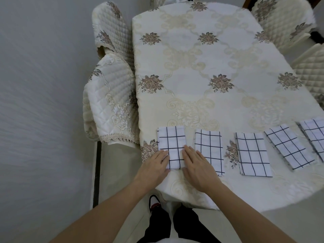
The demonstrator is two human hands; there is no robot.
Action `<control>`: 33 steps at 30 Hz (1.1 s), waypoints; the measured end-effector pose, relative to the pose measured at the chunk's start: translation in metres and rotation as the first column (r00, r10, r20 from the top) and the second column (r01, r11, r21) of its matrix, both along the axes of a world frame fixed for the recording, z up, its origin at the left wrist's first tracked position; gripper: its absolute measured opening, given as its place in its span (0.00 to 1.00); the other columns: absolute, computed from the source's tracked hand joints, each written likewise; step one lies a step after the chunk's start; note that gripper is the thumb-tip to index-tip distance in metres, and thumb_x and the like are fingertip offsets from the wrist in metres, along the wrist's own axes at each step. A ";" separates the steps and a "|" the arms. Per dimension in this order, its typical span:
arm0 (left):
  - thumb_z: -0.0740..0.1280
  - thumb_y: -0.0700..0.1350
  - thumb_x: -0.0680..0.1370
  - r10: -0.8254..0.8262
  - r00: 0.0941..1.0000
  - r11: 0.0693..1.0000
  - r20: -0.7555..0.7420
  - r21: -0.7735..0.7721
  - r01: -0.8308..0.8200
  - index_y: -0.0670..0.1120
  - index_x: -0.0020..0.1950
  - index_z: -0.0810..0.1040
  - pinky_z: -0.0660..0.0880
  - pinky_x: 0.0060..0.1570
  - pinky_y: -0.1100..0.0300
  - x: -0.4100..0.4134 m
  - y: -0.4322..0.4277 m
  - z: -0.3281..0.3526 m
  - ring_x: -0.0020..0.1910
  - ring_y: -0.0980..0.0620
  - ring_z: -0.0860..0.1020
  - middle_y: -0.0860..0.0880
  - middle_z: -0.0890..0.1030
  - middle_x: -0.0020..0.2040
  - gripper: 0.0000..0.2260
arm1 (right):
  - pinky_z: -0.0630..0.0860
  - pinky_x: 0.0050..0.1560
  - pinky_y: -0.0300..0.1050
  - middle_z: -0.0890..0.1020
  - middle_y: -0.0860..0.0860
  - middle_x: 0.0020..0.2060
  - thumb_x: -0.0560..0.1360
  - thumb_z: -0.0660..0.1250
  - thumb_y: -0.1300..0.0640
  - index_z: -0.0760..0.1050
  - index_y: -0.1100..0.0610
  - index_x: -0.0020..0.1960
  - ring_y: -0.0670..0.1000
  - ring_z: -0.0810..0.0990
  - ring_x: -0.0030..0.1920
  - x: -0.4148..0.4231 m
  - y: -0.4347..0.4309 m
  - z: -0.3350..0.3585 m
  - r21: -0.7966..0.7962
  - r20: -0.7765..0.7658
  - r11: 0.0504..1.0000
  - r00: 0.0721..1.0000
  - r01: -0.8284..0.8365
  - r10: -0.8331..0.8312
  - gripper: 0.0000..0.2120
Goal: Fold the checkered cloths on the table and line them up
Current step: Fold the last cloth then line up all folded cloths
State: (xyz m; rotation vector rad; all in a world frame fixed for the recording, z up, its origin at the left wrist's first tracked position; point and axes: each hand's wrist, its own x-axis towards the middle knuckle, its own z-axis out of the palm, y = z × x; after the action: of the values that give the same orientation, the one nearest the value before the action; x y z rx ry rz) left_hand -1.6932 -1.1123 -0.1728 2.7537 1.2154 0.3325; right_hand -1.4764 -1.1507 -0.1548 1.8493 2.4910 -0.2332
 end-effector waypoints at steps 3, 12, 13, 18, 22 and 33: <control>0.70 0.56 0.74 0.034 0.999 0.999 -0.016 0.036 -0.034 0.41 0.64 0.78 0.76 0.60 0.51 0.009 0.004 0.015 0.60 0.47 0.78 0.45 0.80 0.61 0.25 | 0.67 0.73 0.55 0.69 0.60 0.74 0.77 0.53 0.50 0.67 0.64 0.73 0.58 0.69 0.74 0.011 -0.003 0.008 0.028 -0.034 1.000 0.999 0.009 -0.008 0.29; 0.72 0.54 0.74 -0.123 0.990 0.992 -0.064 -0.012 0.122 0.39 0.67 0.76 0.74 0.65 0.52 0.084 -0.006 0.026 0.65 0.45 0.76 0.42 0.77 0.66 0.27 | 0.69 0.71 0.56 0.70 0.60 0.73 0.77 0.57 0.44 0.66 0.63 0.75 0.59 0.69 0.73 0.092 -0.014 0.018 -0.021 0.035 1.000 0.999 0.001 0.000 0.33; 0.72 0.54 0.74 -0.130 0.988 0.991 -0.083 -0.015 0.129 0.39 0.67 0.76 0.73 0.67 0.52 0.093 -0.011 0.025 0.66 0.45 0.75 0.42 0.77 0.67 0.27 | 0.70 0.70 0.56 0.70 0.59 0.73 0.76 0.56 0.42 0.66 0.62 0.75 0.58 0.69 0.73 0.100 -0.017 0.019 -0.037 0.040 0.999 0.999 -0.002 0.004 0.34; 0.75 0.53 0.70 -0.084 0.985 0.996 -0.148 -0.012 0.083 0.39 0.66 0.77 0.71 0.69 0.55 0.122 -0.032 0.024 0.66 0.46 0.76 0.42 0.78 0.66 0.29 | 0.69 0.68 0.56 0.72 0.59 0.71 0.72 0.57 0.41 0.70 0.63 0.73 0.58 0.72 0.71 0.124 -0.027 0.018 -0.067 0.048 0.994 0.995 -0.083 0.087 0.36; 0.75 0.48 0.70 -0.057 0.983 0.998 -0.177 -0.012 0.055 0.38 0.66 0.77 0.74 0.66 0.54 0.136 -0.040 0.020 0.66 0.45 0.76 0.41 0.78 0.66 0.27 | 0.64 0.69 0.56 0.74 0.59 0.70 0.72 0.57 0.45 0.71 0.63 0.72 0.58 0.74 0.70 0.132 -0.030 0.015 -0.058 0.048 0.985 0.985 -0.165 0.167 0.33; 0.73 0.39 0.72 -0.009 0.996 1.000 -0.085 0.014 0.010 0.36 0.64 0.77 0.79 0.57 0.52 0.150 -0.043 0.002 0.62 0.44 0.78 0.41 0.78 0.63 0.21 | 0.76 0.64 0.56 0.76 0.61 0.68 0.73 0.53 0.52 0.74 0.66 0.69 0.59 0.76 0.68 0.145 -0.018 0.003 -0.080 -0.013 0.976 0.979 -0.204 0.203 0.30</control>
State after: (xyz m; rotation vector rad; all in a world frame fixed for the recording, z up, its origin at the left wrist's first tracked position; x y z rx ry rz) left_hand -1.5429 -1.1551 -0.1710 2.8115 1.2230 0.2261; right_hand -1.3317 -1.1690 -0.1521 1.5514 2.6072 -0.3260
